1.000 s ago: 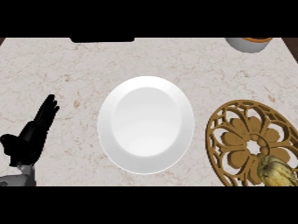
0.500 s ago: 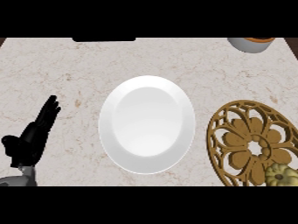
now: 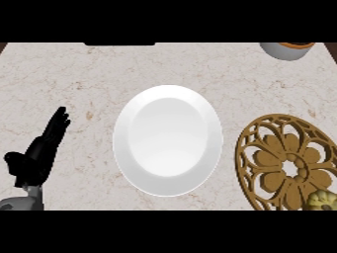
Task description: Pick the cupcake from the placemat and place it in the plate
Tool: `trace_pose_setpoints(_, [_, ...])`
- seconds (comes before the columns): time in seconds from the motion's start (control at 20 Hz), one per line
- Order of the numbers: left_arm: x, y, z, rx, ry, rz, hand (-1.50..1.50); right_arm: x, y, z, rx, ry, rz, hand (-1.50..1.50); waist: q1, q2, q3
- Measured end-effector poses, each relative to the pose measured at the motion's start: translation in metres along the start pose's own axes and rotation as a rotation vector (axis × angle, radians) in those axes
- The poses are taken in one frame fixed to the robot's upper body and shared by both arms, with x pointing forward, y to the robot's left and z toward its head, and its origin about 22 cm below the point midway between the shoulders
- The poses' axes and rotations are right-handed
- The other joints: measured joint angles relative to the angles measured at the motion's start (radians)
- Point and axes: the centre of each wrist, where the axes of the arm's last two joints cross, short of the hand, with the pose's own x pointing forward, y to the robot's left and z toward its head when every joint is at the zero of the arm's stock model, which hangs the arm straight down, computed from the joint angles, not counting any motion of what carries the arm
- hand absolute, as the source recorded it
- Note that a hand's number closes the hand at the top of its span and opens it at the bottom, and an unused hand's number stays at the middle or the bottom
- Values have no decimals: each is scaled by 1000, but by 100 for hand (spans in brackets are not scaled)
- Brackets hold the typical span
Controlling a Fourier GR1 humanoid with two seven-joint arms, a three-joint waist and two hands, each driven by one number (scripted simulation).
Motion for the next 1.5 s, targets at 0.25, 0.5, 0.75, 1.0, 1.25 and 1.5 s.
trace_pose_setpoints(0.25, [3, 1, -5, -11, -6, -3, 0, 10, 5, -8, 23, -45, 68, 150, 14, 6, 0])
trace_pose_setpoints(0.5, [5, -7, -8, -29, -19, 1, 0, 25, 10, -23, -17, -98, 78, 150, 32, 12, 1])
trace_pose_setpoints(0.75, [9, -16, -13, -43, -28, 4, 0, 33, 15, -33, -6, -172, 47, 150, 47, 18, 1])
trace_pose_setpoints(1.0, [7, -19, -16, -53, -32, -3, 0, 38, 22, -43, 42, -221, 9, 150, 58, 21, 2])
trace_pose_setpoints(1.25, [8, -20, -18, -65, -38, -6, 0, 41, 31, -58, 62, -216, -19, 150, 69, 24, 2])
trace_pose_setpoints(1.5, [9, -16, -21, -64, -37, -1, 0, 62, 62, -89, -20, -125, -86, -150, 70, 24, 3])
